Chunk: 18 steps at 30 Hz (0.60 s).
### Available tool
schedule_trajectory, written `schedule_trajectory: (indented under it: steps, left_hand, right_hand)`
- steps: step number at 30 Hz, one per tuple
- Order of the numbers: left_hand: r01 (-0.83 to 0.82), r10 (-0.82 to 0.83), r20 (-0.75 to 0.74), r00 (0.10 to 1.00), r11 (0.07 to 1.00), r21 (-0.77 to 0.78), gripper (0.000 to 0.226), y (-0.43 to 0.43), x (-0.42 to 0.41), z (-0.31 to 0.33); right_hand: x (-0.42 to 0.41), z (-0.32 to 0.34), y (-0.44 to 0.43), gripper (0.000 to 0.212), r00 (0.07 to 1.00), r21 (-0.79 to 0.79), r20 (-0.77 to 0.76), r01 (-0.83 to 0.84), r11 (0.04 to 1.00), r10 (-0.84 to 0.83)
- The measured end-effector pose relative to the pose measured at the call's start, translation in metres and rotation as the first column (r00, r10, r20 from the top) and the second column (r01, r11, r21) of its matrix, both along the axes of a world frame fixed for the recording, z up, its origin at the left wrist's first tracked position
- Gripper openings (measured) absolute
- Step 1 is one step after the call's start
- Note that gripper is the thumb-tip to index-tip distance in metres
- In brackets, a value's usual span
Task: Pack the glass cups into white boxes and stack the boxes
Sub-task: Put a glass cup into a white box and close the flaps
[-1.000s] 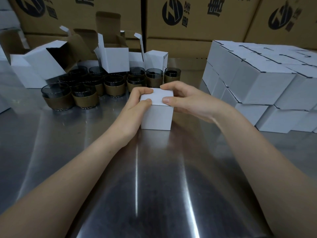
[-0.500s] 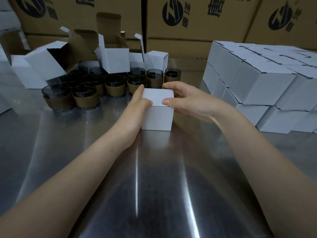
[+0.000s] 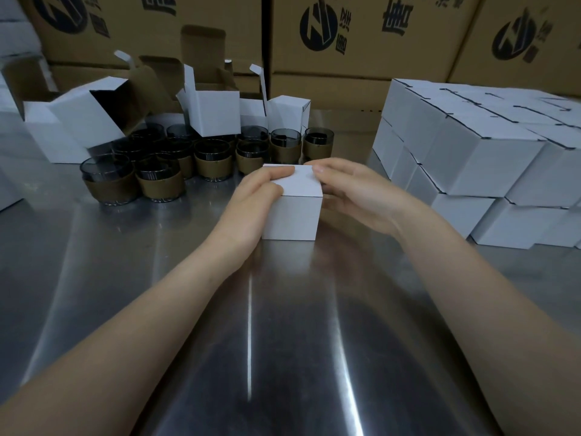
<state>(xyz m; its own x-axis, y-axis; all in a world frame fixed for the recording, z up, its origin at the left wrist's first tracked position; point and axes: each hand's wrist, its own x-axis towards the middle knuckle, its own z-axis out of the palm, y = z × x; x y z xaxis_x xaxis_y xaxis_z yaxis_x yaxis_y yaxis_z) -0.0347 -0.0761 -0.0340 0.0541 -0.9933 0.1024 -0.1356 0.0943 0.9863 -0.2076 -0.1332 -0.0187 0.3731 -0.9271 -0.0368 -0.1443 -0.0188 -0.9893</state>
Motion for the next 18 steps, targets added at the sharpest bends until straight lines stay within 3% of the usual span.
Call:
schedule_trajectory:
  steps: [5,9,18]
  left_hand:
    - [0.016,-0.016,0.008,1.0,0.998,-0.055,0.025,0.003,0.0,-0.001]
    - [0.009,-0.008,0.012,1.0,0.997,-0.083,0.027,0.001,0.0,-0.004]
    - [-0.02,0.023,0.023,0.999,0.995,-0.101,0.031,-0.001,-0.003,-0.005]
  right_hand:
    - [0.011,-0.008,0.001,0.025,0.983,0.034,0.089,0.156,0.987,-0.159]
    - [0.015,-0.007,0.001,0.012,0.974,0.046,0.118,0.188,0.981,-0.192]
    - [0.018,-0.003,-0.003,0.005,0.963,0.031,0.098,0.249,0.968,-0.25]
